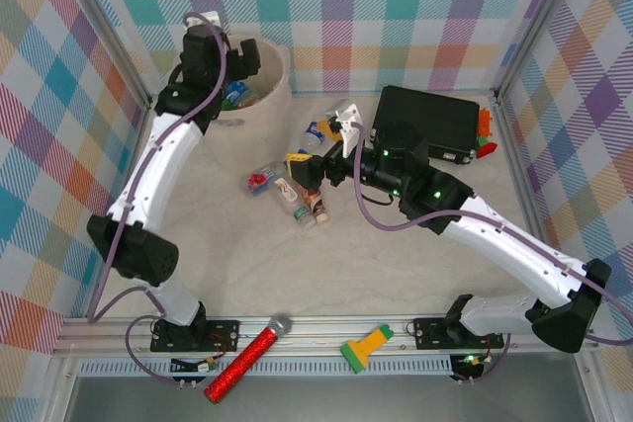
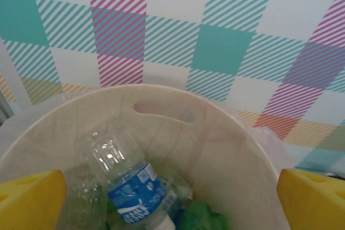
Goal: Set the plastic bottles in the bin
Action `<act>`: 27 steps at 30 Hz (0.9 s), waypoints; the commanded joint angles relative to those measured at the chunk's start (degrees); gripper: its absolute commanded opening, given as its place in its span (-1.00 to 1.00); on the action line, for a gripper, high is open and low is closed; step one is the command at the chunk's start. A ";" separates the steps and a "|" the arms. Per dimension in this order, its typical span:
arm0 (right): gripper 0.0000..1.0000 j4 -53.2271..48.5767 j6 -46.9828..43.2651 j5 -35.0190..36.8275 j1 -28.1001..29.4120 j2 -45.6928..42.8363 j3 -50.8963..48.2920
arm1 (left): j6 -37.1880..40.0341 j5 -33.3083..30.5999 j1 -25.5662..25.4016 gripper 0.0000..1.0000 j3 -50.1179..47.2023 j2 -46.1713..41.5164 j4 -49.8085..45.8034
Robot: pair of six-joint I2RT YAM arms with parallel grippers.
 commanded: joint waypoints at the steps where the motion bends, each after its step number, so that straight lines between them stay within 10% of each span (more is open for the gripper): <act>1: 0.98 0.90 0.74 -0.61 -0.37 1.21 1.46 | -5.81 4.77 0.56 0.99 -6.00 -7.19 1.17; 17: 0.99 -10.72 5.47 1.06 -0.37 11.14 6.46 | -22.37 13.22 -0.81 0.99 -39.96 -33.40 -2.29; 27: 0.56 -17.66 8.50 -0.24 -0.38 18.26 2.24 | -25.81 13.34 -1.53 0.99 -51.38 -43.50 -7.41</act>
